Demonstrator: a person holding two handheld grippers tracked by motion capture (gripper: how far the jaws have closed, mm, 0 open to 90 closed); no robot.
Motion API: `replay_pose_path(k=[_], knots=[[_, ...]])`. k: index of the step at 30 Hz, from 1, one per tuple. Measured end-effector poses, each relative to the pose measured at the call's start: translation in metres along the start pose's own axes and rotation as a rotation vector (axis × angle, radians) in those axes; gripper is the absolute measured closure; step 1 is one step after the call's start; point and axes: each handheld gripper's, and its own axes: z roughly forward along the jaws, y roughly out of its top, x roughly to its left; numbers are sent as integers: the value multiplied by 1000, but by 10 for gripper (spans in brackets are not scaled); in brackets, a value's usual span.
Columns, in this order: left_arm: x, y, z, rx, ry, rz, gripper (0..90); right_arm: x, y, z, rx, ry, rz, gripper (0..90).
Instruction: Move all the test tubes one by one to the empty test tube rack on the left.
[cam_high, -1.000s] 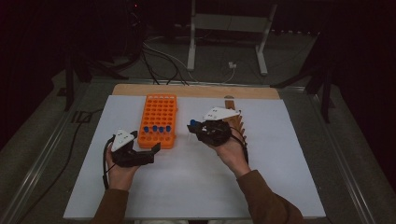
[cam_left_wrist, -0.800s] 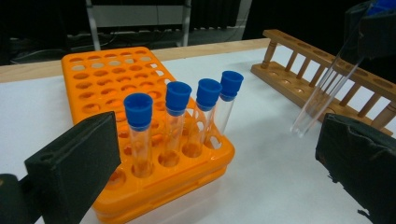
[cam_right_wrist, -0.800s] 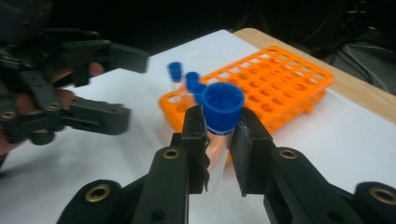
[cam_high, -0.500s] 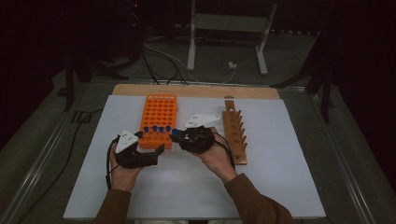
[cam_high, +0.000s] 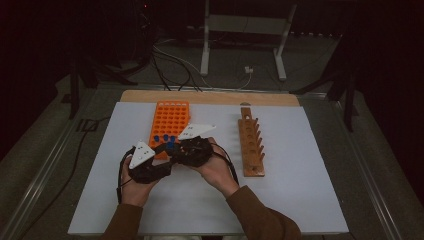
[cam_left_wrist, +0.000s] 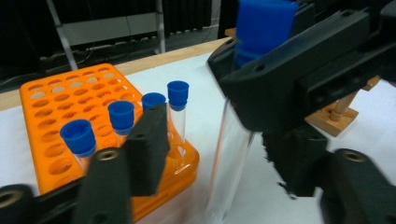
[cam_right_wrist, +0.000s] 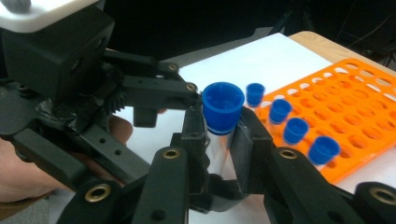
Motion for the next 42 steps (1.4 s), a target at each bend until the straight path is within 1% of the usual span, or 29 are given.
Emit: replay_pose_path(k=[1,5,9,10,11,12,14,15,17,20,21,22,23,25,27,29,31,34,36,39,42], knots=[[0,0,0,1,-2,5,536,1,0,1,1,1,-3,766],[-2,0,-1,-9,-6,28,683,3,1,3,5,4,-4,765],[-3,0,-1,-5,-8,44,764,2,1,4,5,7,-1,764],[-3,0,-1,-6,-12,41,768,2,1,4,5,7,0,762],[-3,0,-1,-6,-11,47,773,2,1,4,3,7,1,749],[-3,0,-1,-6,-8,51,774,2,1,3,3,2,6,708],[-2,0,-2,-7,0,49,776,-1,1,1,-11,10,22,610],[-1,0,-3,-8,5,49,776,-2,1,-1,-20,6,30,541],[1,-1,-4,-12,10,36,777,-5,1,-5,-37,-3,45,390],[5,-1,-7,-18,22,23,777,-9,2,-12,-50,-38,50,218],[6,-1,-8,-21,23,19,777,-11,2,-15,-52,-58,50,173],[7,-1,-8,-23,28,18,777,-13,1,-17,-57,-75,49,148],[8,-1,-9,-24,31,16,777,-16,0,-20,-64,-84,55,146],[10,-1,-11,-27,39,12,777,-22,-3,-25,-71,-97,77,100],[13,0,-13,-30,50,5,777,-27,-7,-29,-72,-116,86,70],[17,0,-16,-37,61,-6,778,-34,-12,-34,-74,-120,97,34],[21,0,-19,-43,75,-16,777,-40,-17,-40,-91,-122,114,25],[28,0,-21,-50,89,-33,777,-50,-25,-48,-101,-146,137,22],[33,0,-21,-48,107,-37,777,-55,-28,-53,-101,-164,145,18],[41,0,-21,-52,126,-56,777,-62,-32,-60,-102,-183,151,18],[46,1,-20,-49,142,-60,777,-67,-35,-68,-111,-201,162,18]])
